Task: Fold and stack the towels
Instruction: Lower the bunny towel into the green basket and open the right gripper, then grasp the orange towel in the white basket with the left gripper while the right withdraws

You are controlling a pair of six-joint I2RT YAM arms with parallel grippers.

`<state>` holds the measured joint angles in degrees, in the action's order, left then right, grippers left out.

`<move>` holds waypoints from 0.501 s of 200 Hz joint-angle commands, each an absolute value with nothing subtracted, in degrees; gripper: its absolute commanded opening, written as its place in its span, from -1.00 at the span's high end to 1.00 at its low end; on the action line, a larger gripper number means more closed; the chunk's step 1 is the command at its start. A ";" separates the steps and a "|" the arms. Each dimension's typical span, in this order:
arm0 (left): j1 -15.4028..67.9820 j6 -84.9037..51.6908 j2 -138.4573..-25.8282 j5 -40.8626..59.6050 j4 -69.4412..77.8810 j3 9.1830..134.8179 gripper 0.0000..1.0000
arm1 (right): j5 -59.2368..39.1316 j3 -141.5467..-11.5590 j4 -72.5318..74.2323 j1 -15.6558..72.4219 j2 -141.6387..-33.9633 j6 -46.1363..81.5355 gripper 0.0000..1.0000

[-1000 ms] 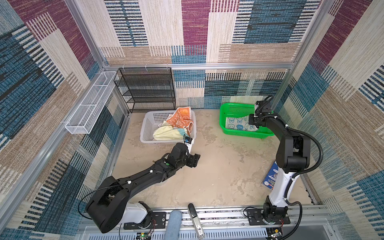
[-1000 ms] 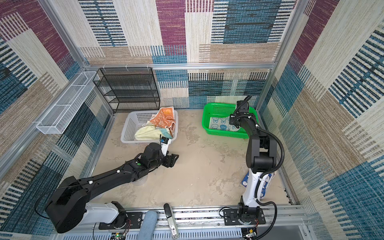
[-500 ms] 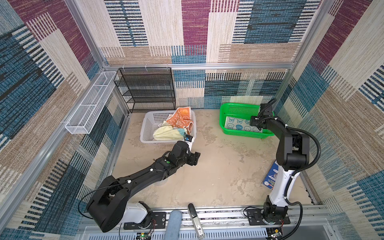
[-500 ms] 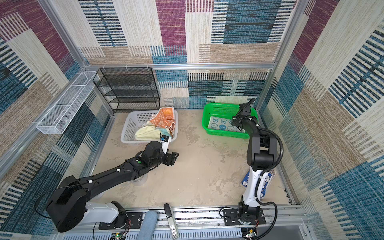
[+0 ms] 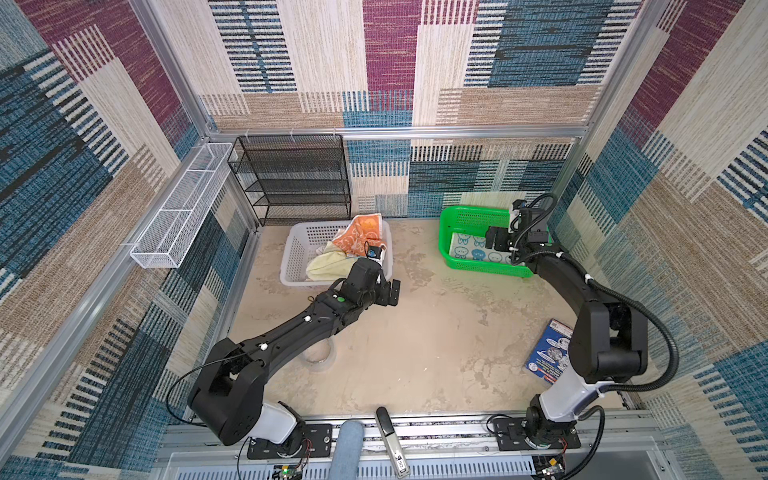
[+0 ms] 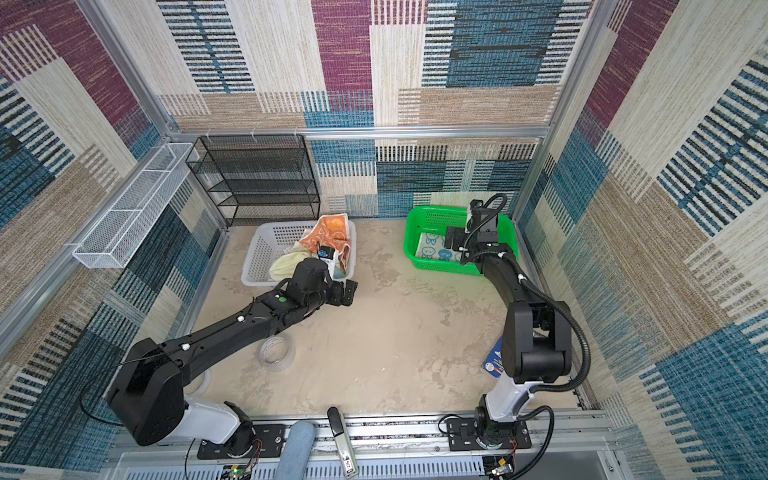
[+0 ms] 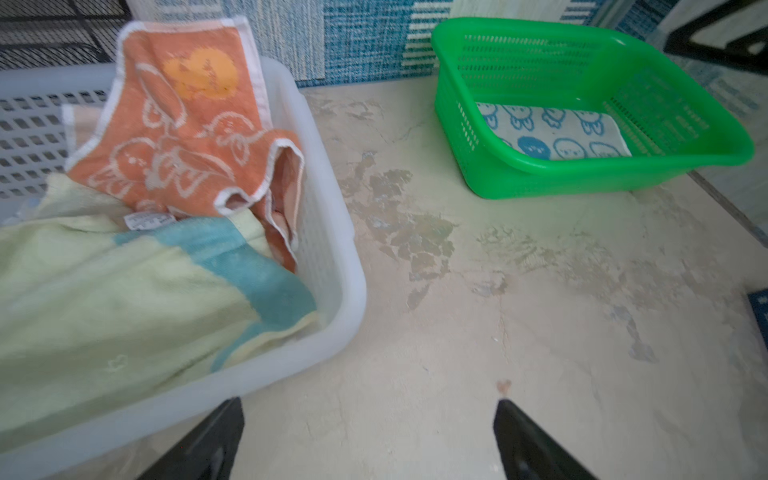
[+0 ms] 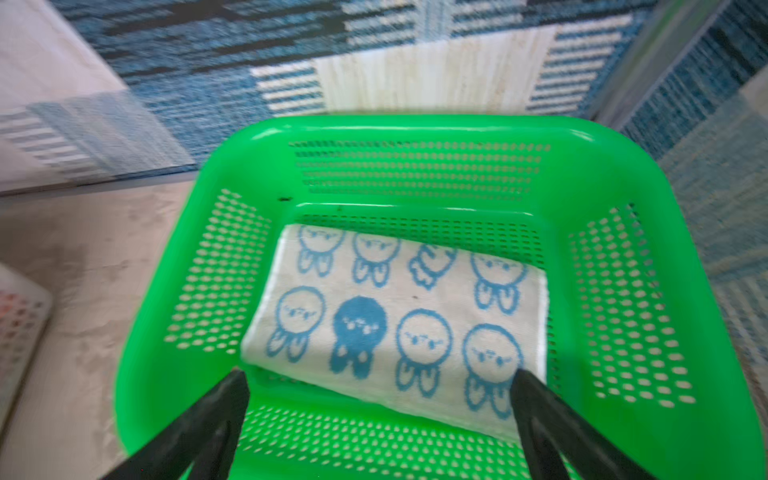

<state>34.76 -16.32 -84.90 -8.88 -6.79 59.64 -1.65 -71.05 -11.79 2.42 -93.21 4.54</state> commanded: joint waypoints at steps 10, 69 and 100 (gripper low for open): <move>30.74 -16.40 -88.12 -10.29 -14.51 66.08 -0.95 | -8.01 -64.03 -2.78 5.74 -86.27 7.82 -0.97; 21.24 -18.54 -99.29 -6.52 -20.34 79.27 -0.88 | -13.00 -53.98 0.30 10.63 -79.48 11.39 -0.94; 19.83 -16.76 -105.73 -5.60 -21.99 85.80 -0.75 | -13.51 -50.10 1.03 11.24 -78.51 12.61 -0.94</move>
<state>20.60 -17.39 -102.17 -7.44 -19.11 81.82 -11.60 -52.12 -2.20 10.87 -79.31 10.48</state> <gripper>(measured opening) 0.898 0.967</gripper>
